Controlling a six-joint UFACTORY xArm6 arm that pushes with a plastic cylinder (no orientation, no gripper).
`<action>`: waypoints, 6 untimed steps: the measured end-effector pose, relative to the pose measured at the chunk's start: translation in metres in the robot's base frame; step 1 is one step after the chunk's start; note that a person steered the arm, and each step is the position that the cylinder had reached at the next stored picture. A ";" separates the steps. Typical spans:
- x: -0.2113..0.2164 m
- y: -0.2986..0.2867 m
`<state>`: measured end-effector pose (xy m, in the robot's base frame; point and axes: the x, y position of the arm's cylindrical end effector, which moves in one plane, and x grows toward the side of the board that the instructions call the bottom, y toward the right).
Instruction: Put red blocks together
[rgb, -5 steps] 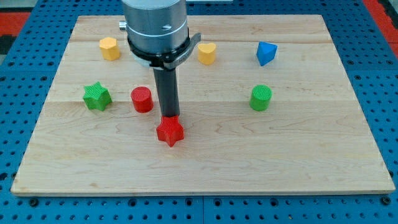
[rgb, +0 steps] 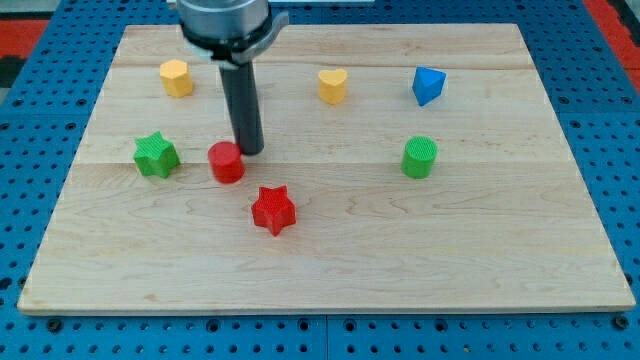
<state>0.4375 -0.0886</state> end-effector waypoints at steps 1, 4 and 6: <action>0.003 -0.007; 0.008 -0.052; 0.042 -0.028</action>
